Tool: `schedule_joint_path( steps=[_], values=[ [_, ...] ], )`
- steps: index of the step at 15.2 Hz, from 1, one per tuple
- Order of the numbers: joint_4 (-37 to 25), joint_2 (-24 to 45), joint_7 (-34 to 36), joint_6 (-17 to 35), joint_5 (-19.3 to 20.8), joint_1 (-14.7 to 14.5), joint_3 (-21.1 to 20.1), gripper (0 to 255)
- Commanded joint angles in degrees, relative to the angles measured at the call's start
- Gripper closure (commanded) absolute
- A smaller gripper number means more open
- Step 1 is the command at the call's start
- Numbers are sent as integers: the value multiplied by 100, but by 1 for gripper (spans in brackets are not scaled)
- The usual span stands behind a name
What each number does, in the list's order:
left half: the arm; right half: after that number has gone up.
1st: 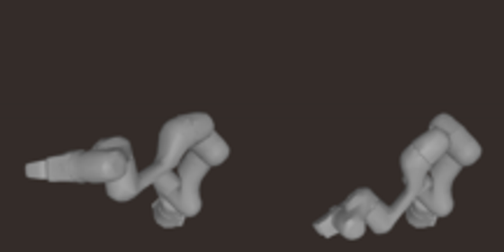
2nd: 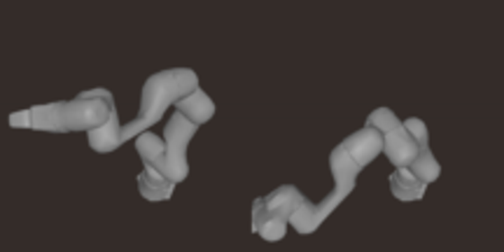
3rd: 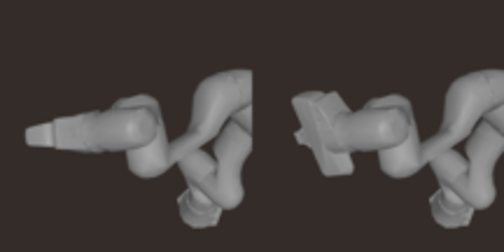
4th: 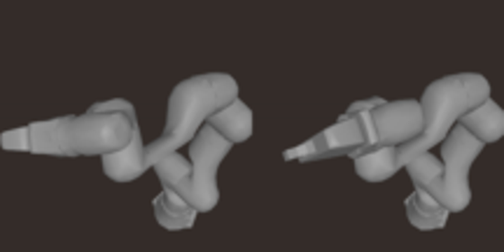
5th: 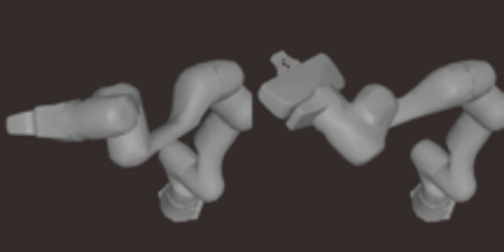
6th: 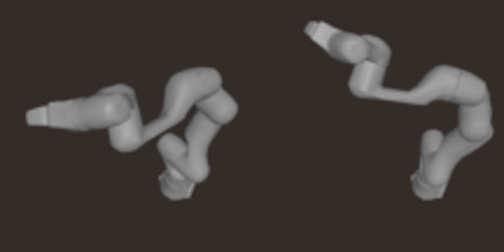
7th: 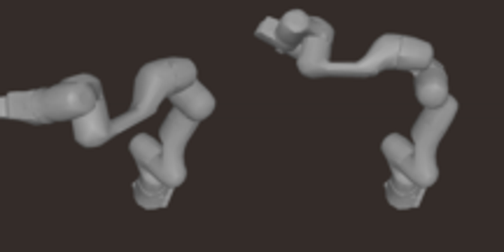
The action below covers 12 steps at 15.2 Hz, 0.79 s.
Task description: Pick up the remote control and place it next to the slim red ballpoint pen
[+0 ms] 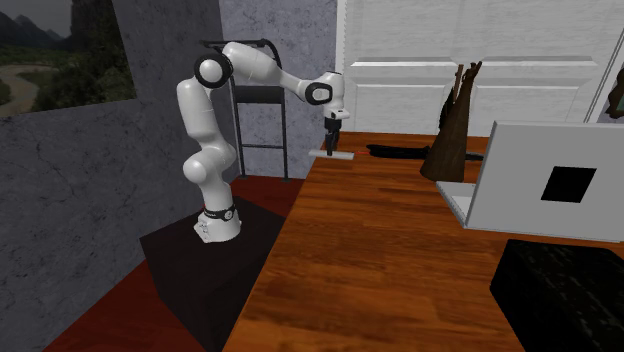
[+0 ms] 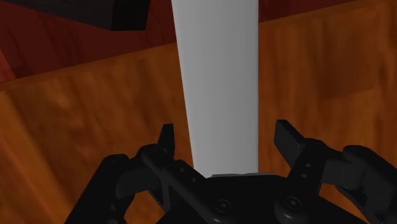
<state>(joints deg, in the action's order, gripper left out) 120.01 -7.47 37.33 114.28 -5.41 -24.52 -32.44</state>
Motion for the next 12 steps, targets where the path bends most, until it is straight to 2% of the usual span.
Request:
schedule_joint_path(
  steps=[1, 4, 8, 12],
  values=[
    [0, 0, 0, 0, 0, 0, 0, 0],
    [0, 0, 0, 0, 0, 0, 0, 0],
    [-591, -156, -48, -728, -53, 21, 67, 0],
    [-591, -156, -48, -728, -53, 20, 68, 0]
  ],
)
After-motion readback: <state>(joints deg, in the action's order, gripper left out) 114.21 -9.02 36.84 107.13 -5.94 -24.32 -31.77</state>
